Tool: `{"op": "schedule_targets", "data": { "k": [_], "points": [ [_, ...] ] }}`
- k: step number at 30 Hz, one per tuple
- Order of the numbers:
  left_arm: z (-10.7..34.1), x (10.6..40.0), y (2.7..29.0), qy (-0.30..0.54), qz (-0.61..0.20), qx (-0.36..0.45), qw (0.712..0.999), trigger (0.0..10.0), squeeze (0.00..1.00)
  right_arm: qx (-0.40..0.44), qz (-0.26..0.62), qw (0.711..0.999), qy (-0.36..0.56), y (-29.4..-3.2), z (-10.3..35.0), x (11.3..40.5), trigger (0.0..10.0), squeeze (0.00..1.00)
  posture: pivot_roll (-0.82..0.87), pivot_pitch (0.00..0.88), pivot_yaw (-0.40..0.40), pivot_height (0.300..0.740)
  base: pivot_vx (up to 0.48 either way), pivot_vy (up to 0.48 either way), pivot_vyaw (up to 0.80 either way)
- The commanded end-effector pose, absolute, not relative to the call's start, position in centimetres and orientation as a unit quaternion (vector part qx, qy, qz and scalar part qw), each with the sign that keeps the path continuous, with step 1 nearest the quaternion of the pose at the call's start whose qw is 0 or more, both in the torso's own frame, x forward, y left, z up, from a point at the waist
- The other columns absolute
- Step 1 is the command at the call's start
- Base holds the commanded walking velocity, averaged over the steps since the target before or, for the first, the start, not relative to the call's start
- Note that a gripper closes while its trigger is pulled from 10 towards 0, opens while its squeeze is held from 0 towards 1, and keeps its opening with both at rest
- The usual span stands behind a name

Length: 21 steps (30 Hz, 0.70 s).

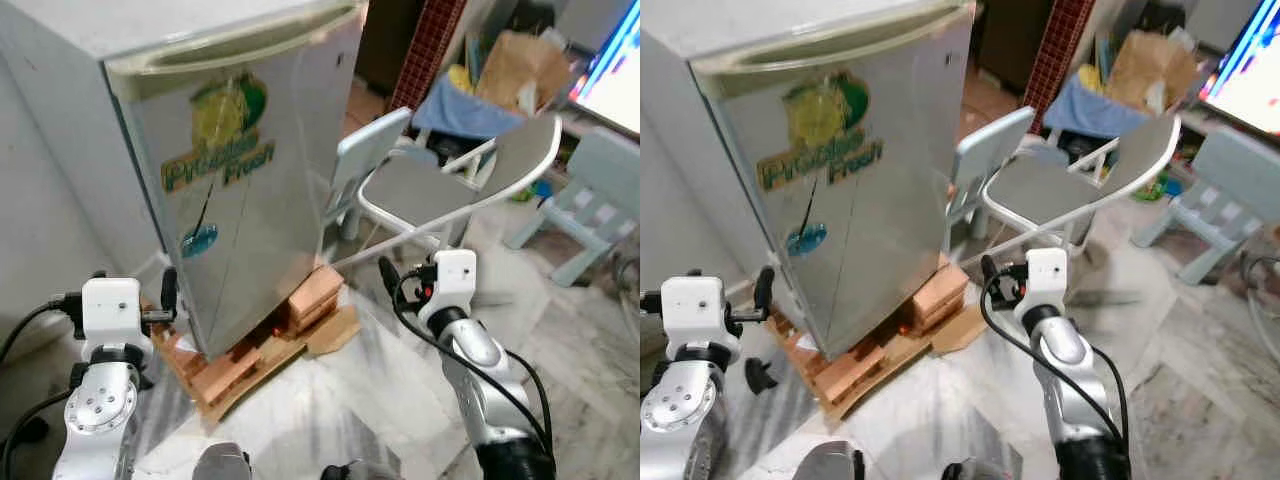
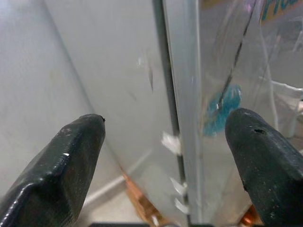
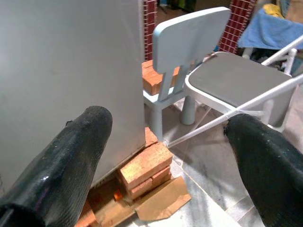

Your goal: Restocking fridge

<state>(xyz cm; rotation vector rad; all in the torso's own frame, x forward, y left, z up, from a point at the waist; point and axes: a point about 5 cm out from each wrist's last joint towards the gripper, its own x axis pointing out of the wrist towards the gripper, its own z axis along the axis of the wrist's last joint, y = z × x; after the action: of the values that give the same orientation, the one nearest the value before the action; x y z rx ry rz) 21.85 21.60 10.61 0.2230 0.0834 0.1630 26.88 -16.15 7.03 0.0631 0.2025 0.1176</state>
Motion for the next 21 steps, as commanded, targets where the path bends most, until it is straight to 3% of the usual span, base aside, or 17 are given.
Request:
{"op": "schedule_targets", "data": {
  "k": [1,8,21],
  "points": [
    [10.4,22.2,21.1,0.048,0.062,0.109,0.991,10.0,0.0,0.035,0.034,0.995,0.088,-17.0,7.4,26.8,10.0,0.0,0.16,0.0,-0.023,0.74,0.0,0.0,0.0],
    [10.1,22.5,19.8,0.061,0.026,0.098,0.993,10.0,0.0,0.038,0.026,0.993,0.104,-17.4,7.3,25.9,10.0,0.0,0.16,0.0,-0.059,0.74,0.0,0.131,0.0],
    [10.8,21.1,18.5,0.055,-0.006,0.112,0.992,10.0,0.0,0.032,0.062,0.992,0.104,-16.2,8.0,27.8,10.0,0.0,0.19,0.042,-0.104,0.74,0.0,0.461,0.0]
  ]
}}
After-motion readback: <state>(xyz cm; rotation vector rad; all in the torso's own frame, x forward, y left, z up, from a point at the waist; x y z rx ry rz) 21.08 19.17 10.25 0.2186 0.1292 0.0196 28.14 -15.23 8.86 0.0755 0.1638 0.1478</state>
